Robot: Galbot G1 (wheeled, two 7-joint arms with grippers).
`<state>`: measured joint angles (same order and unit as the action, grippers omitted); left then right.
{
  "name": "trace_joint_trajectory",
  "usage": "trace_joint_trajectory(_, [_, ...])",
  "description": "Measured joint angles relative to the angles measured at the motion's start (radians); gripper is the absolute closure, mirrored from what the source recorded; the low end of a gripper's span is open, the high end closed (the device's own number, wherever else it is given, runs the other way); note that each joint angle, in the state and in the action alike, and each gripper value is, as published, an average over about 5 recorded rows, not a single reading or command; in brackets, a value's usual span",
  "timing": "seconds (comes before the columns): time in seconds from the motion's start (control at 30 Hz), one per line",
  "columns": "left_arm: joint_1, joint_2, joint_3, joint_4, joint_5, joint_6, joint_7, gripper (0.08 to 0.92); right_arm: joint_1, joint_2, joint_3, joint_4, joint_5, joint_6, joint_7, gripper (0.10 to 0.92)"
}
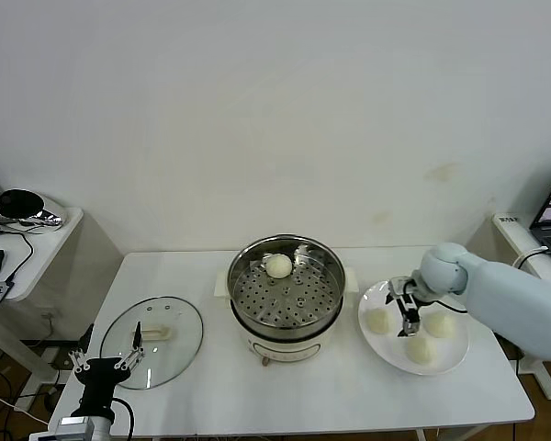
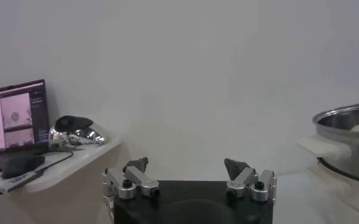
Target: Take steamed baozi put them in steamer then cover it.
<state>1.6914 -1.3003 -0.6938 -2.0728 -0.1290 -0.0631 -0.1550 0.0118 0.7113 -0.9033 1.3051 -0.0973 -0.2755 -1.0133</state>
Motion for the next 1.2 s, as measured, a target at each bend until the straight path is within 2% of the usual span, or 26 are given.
trace_joint_trajectory(0.2, [-0.003,-0.001,0.002,0.006,0.002,-0.001,0.0,0.177,-0.019,0.037,0.023,-0.041,-0.012,0.005,0.015,0.205])
trace_joint_trajectory(0.33, [-0.003,-0.003,0.005,0.006,0.003,-0.002,0.0,0.177,-0.032,0.052,0.03,-0.057,-0.02,0.003,0.017,0.234])
trace_joint_trajectory(0.8, [0.0,-0.006,0.006,0.004,0.006,-0.004,0.0,0.177,-0.048,0.066,0.051,-0.076,-0.035,0.002,0.015,0.452])
trace_joint_trajectory(1.2, [-0.006,0.003,0.014,-0.003,0.01,0.004,-0.001,0.177,0.115,-0.039,-0.028,0.033,0.063,-0.035,-0.013,0.453])
